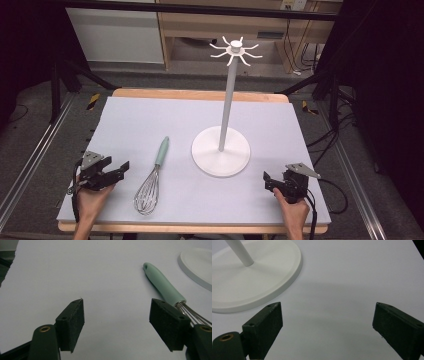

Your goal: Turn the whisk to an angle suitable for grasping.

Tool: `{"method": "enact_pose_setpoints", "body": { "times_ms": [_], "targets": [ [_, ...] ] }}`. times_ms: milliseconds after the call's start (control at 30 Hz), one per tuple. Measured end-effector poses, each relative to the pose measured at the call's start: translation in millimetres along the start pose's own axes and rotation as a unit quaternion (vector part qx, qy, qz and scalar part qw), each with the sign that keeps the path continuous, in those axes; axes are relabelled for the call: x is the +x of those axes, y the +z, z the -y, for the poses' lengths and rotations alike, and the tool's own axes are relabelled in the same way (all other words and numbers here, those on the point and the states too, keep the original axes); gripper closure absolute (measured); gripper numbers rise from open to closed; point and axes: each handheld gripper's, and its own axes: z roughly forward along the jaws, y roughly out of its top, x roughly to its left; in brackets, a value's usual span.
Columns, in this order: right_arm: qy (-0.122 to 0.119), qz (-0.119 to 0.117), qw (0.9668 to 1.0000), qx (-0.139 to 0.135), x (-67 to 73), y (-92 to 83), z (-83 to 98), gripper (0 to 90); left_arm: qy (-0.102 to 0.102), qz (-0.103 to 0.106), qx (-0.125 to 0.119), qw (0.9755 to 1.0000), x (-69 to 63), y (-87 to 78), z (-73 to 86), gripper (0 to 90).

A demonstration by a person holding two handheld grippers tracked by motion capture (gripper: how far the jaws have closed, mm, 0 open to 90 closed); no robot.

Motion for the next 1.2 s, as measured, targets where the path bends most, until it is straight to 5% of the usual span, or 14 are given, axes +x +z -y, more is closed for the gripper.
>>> {"method": "enact_pose_setpoints", "body": {
  "times_ms": [400,1200],
  "targets": [
    [-0.015,0.007,0.9999,0.005,-0.1,-1.4,0.3,9.6,-0.005,0.021,0.004,0.9998,-7.2,-6.8,-6.6,27.3],
    [-0.037,0.007,0.9992,0.011,7.7,-0.8,1.3,9.6,0.042,0.047,0.023,0.9977,-43.4,3.4,-26.5,27.7]
  ]
}}
